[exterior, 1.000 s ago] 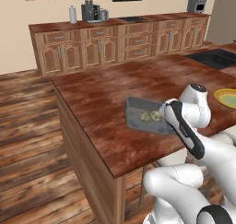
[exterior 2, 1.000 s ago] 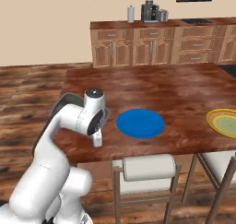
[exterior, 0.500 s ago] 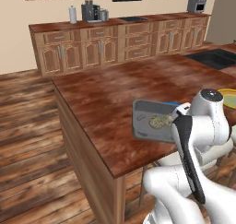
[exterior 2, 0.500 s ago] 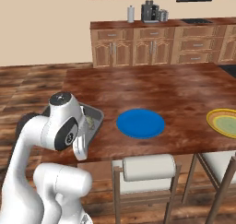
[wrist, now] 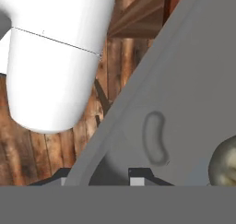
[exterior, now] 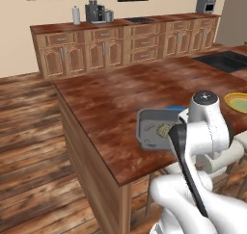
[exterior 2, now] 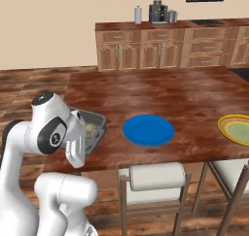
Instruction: Place two dumplings into each of the tupperware containers and then place the containers in the fridge.
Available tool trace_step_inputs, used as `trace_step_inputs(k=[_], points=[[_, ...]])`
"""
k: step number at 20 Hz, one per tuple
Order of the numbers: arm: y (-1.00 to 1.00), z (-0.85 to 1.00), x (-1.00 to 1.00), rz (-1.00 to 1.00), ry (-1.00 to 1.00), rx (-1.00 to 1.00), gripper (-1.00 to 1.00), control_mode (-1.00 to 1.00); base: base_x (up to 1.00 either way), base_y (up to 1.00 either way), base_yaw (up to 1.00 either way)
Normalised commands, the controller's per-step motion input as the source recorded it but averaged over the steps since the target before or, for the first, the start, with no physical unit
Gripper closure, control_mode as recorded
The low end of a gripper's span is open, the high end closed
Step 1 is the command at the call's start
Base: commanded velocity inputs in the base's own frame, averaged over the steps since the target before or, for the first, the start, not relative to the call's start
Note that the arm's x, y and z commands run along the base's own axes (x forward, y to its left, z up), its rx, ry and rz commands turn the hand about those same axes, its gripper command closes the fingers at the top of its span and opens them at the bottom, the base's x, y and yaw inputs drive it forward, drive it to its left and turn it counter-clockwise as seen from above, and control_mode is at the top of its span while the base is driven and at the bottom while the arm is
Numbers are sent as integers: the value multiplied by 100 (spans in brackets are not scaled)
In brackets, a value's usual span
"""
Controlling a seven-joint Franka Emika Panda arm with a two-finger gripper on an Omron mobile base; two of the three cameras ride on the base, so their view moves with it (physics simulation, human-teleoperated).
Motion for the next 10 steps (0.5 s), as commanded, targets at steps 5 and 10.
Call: trace_step_inputs(k=[5, 10], points=[[3, 0, -18, 0, -5, -2, 100, -100, 0, 0, 0], [0, 0, 0, 0, 0, 0, 100, 100, -69, 0, 14]])
